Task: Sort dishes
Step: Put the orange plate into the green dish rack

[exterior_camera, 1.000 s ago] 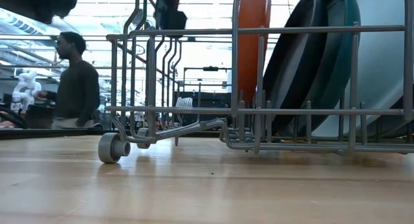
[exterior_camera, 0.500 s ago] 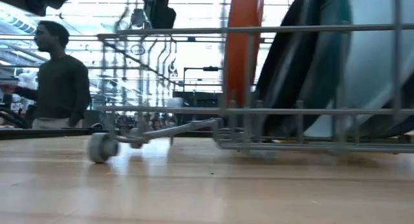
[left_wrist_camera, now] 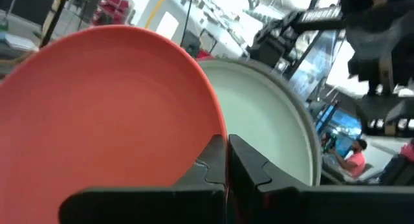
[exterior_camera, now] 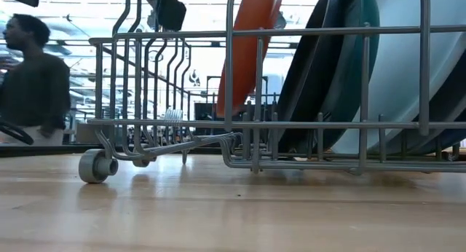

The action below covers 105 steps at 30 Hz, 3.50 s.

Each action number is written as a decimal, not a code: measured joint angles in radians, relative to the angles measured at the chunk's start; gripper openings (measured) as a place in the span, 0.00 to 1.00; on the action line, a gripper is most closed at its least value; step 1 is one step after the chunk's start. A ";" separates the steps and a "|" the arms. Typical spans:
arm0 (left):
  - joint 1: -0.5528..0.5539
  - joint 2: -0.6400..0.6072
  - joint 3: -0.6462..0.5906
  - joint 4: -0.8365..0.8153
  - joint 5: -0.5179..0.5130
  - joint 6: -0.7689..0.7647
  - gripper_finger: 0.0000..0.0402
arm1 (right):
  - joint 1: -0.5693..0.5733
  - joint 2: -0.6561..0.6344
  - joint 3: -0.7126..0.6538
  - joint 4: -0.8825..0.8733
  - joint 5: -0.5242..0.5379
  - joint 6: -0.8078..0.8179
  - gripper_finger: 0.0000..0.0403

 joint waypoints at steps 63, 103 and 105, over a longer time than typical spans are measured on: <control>0.055 0.032 -0.030 0.040 0.148 -0.117 0.00 | 0.000 0.000 0.000 0.037 -0.001 0.004 0.61; 0.028 -0.064 -0.032 -0.274 0.074 -0.227 0.00 | 0.000 0.000 0.000 0.045 -0.005 0.026 0.61; 0.038 -0.065 -0.032 -0.296 0.094 -0.255 0.00 | 0.000 0.000 0.000 0.045 -0.005 0.027 0.61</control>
